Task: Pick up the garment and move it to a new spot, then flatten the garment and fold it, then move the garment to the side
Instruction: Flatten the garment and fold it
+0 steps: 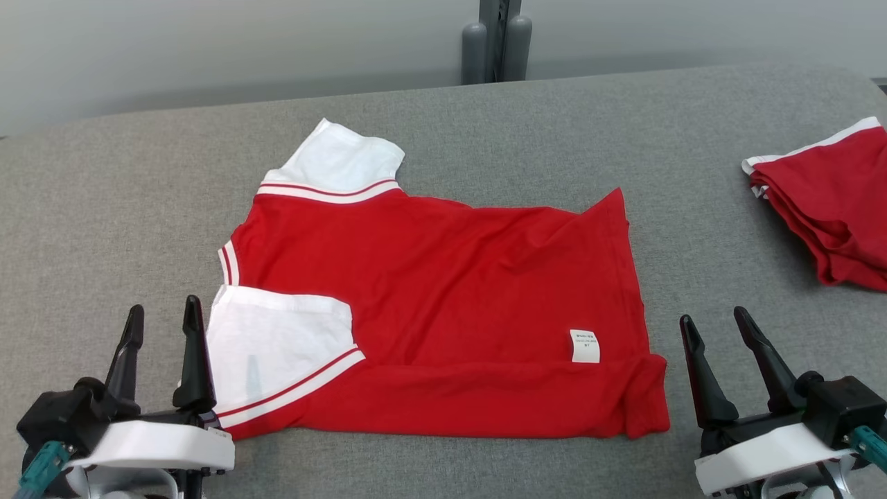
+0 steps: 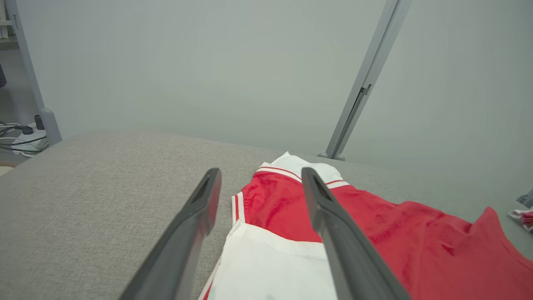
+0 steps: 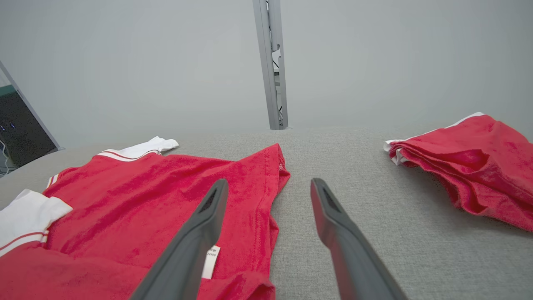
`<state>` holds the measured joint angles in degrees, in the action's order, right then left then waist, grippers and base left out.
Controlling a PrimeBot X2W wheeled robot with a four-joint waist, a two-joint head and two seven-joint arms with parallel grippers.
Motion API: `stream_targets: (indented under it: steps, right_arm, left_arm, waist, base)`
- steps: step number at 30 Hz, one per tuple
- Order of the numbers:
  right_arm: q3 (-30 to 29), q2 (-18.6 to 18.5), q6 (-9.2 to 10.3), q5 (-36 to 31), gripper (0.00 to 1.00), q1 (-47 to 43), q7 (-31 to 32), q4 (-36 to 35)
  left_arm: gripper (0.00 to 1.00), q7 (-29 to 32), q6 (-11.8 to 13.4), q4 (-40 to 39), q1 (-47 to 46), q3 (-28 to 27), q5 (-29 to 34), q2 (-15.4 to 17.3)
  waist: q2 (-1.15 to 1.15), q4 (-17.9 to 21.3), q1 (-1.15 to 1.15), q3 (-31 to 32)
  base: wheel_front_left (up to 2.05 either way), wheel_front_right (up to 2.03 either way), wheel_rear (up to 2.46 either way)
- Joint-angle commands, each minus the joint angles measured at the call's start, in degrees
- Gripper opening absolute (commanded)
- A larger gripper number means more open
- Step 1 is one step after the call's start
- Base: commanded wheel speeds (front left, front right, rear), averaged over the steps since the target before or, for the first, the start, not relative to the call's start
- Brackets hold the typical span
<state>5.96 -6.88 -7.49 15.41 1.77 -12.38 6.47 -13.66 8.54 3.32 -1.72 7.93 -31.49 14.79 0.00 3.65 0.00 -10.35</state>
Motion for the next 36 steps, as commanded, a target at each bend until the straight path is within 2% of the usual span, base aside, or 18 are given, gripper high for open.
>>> stream_targets:
  steps: [1,10,14,28,36]
  right_arm:
    - [-0.38,0.14,-0.01,-0.87,1.00,-0.57,-0.42,-0.37]
    - [-1.88,2.10,-0.01,-4.86,1.00,-4.20,-1.34,-2.50]
    - [-2.16,2.59,-0.01,-4.99,1.00,-5.94,-0.95,-2.52]
    - [-1.44,3.35,-0.01,-4.27,1.00,-6.53,-0.12,-2.16]
    - [0.15,3.36,-0.01,-3.97,1.00,-5.72,0.97,1.59]
  left_arm:
    - [1.00,-0.41,0.47,-0.49,0.69,-0.63,0.32,-0.29]
    - [1.00,-1.57,2.05,-3.14,8.94,-3.38,5.18,-3.07]
    - [1.00,-1.46,1.47,-1.82,12.20,-2.70,6.00,-3.87]
    - [1.00,0.49,0.58,0.55,11.51,-1.87,5.65,-2.12]
    - [1.00,4.37,-0.45,4.91,9.76,-0.80,4.19,-1.66]
  waist:
    - [0.00,-0.07,0.00,0.92]
    - [0.00,0.38,0.00,5.88]
    - [0.00,0.51,0.00,7.08]
    - [0.00,0.99,0.00,7.18]
    - [0.00,1.06,0.00,4.92]
  base:
    - [0.00,0.00,0.00]
    - [0.00,0.00,0.00]
    - [0.00,0.00,0.00]
    - [0.00,0.00,0.00]
    - [0.00,0.00,0.00]
